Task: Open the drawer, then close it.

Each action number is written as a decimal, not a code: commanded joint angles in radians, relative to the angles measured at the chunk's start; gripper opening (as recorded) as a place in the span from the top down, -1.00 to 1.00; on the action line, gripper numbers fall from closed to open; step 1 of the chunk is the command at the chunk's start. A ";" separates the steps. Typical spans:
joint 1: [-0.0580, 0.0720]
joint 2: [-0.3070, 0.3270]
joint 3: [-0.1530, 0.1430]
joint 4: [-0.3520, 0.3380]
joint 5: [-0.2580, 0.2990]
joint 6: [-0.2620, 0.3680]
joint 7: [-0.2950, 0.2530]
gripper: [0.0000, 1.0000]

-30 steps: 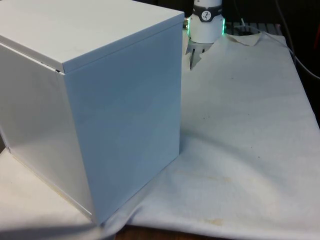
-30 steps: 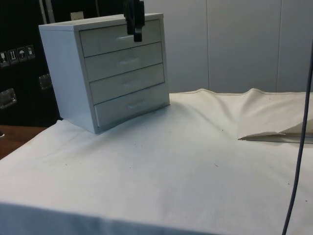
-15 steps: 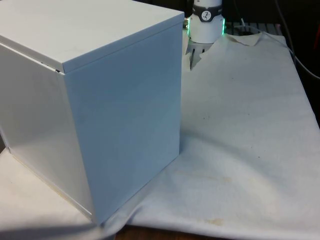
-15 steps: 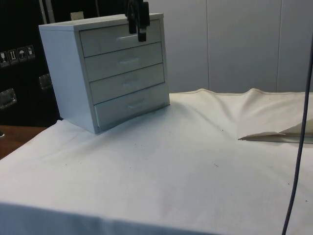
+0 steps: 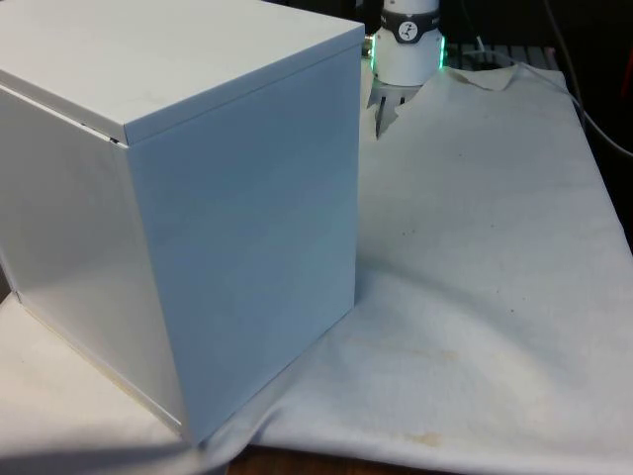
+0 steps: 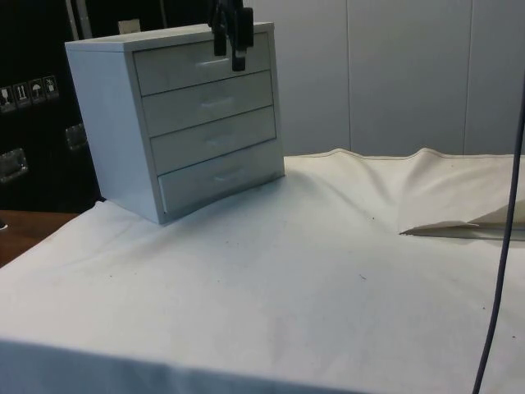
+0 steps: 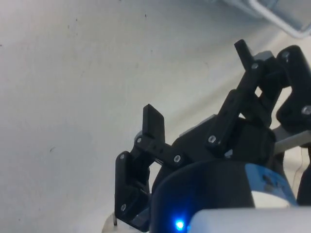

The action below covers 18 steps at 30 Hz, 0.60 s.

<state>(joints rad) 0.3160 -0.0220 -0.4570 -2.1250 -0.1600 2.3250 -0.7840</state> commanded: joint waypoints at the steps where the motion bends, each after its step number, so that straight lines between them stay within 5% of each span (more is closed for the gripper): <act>1: -0.001 -0.003 -0.002 -0.010 0.003 0.030 -0.014 -1.00; 18: 0.000 -0.011 -0.026 -0.043 0.020 0.131 -0.119 -1.00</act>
<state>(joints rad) 0.3160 -0.0260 -0.4830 -2.1590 -0.1440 2.4400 -0.8940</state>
